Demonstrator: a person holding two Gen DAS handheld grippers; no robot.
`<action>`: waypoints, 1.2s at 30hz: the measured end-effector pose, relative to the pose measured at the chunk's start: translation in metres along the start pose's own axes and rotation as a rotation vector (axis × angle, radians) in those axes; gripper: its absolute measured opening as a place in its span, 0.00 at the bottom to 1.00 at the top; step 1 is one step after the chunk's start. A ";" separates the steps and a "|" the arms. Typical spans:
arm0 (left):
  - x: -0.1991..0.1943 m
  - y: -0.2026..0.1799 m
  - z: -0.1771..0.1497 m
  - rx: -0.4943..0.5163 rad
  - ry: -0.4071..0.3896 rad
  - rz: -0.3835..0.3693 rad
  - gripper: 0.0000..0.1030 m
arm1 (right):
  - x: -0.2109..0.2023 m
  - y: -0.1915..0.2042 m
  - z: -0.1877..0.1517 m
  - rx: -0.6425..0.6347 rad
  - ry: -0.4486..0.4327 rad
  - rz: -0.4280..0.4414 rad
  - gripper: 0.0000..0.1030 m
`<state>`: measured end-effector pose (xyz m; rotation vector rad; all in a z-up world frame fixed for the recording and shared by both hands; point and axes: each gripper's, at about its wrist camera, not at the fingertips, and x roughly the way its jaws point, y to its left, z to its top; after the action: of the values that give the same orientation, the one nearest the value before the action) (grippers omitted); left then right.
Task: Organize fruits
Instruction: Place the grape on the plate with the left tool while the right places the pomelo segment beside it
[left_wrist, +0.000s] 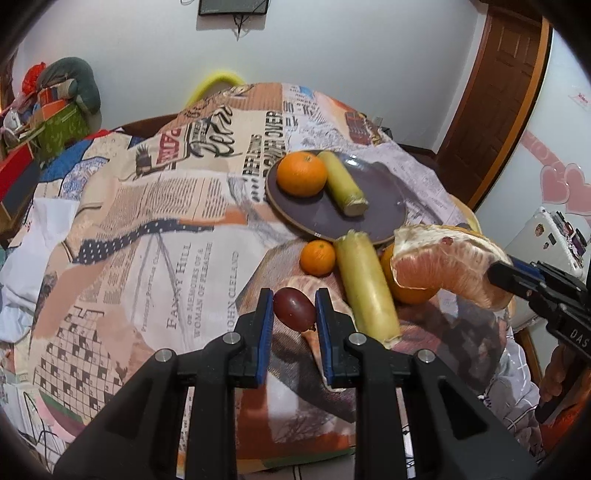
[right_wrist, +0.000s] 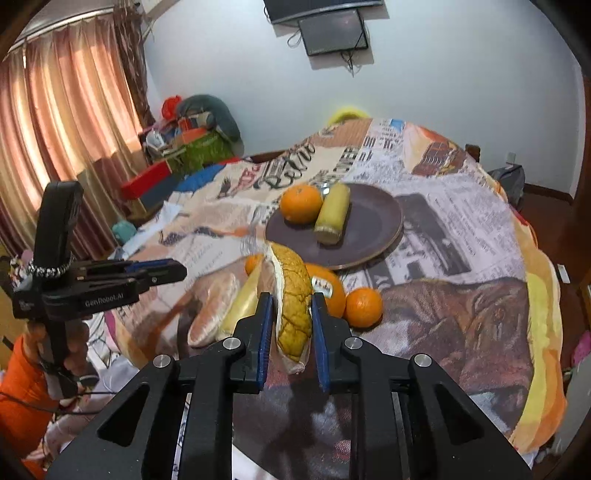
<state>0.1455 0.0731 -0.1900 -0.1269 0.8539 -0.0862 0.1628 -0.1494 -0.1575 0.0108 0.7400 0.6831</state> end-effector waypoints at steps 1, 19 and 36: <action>-0.001 -0.001 0.002 0.003 -0.007 -0.001 0.21 | -0.002 0.000 0.002 0.001 -0.008 0.000 0.18; 0.008 -0.020 0.047 0.044 -0.076 -0.037 0.21 | -0.009 -0.015 0.047 -0.022 -0.130 -0.059 0.17; 0.076 -0.012 0.085 0.051 -0.028 -0.029 0.21 | 0.042 -0.049 0.072 -0.011 -0.107 -0.127 0.17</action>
<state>0.2596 0.0580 -0.1897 -0.0927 0.8219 -0.1328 0.2585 -0.1478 -0.1411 -0.0098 0.6288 0.5606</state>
